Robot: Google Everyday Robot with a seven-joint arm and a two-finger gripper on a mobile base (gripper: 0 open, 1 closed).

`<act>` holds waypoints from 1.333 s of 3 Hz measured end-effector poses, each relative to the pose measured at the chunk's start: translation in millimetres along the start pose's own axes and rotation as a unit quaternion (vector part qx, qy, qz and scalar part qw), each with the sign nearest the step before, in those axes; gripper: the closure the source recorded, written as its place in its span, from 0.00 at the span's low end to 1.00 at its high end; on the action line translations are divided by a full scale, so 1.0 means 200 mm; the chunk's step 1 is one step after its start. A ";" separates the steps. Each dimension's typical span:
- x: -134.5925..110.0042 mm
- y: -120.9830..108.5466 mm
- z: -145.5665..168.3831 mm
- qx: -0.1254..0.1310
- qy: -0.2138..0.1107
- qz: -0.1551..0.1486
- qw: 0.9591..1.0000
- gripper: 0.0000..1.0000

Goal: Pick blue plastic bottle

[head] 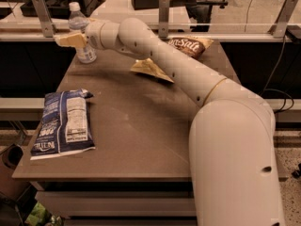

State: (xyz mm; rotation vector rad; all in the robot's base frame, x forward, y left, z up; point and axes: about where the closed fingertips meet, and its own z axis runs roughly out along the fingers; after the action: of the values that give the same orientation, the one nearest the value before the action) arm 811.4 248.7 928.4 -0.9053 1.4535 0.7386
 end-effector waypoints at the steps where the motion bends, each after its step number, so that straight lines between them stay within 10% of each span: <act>1: 0.00 0.01 0.01 -0.002 0.000 0.000 1.000 0.42; 4: 0.01 0.04 0.04 -0.008 0.000 0.001 1.000 1.00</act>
Offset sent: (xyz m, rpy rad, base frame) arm -0.0008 0.0026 -0.0006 0.0002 0.0009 0.0035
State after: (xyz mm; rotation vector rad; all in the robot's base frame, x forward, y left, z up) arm 807.6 259.9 925.6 -0.9158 1.4518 0.7525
